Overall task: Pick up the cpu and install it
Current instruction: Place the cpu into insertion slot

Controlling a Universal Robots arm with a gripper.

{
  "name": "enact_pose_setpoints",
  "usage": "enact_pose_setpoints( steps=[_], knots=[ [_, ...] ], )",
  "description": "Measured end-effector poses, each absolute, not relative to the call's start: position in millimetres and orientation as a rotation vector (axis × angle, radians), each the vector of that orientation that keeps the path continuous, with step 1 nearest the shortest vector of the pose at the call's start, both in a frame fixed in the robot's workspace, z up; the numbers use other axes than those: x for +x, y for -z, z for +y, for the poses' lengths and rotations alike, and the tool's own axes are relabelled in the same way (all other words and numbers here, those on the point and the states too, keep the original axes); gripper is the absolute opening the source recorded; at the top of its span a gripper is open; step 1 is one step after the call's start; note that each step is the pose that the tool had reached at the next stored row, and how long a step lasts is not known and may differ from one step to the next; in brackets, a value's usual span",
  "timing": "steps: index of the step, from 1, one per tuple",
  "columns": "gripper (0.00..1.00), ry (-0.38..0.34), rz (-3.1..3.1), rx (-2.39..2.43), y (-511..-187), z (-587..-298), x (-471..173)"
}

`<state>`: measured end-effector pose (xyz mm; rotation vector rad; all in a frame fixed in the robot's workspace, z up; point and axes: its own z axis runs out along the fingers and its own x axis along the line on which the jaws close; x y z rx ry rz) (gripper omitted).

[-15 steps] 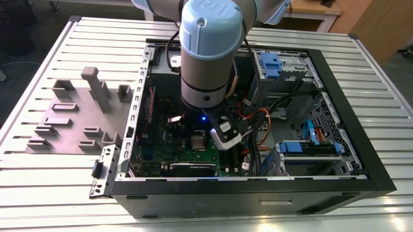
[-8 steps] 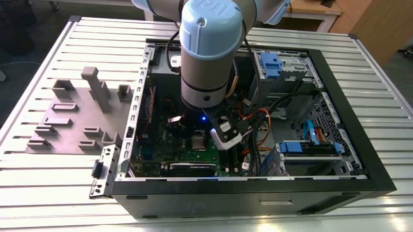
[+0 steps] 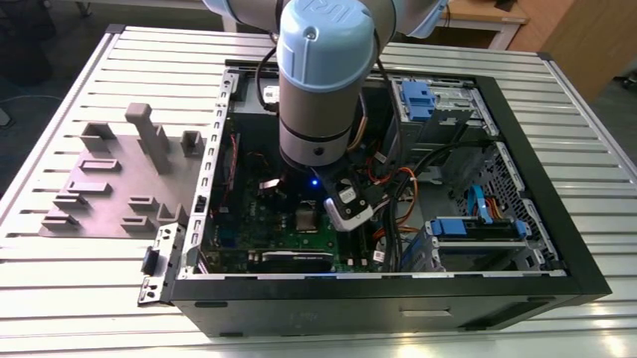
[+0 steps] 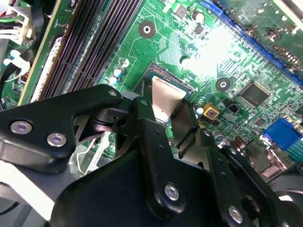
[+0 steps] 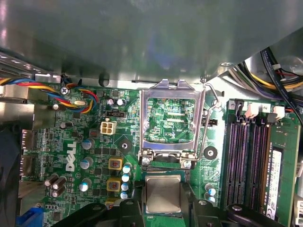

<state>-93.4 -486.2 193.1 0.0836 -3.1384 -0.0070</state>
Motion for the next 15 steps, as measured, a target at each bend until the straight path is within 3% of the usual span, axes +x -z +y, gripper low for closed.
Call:
enact_pose_setpoints(
  steps=[15],
  knots=[
    [0.41,0.006,-3.139,0.033,-196.0,-486.3,-93.4]
  ],
)
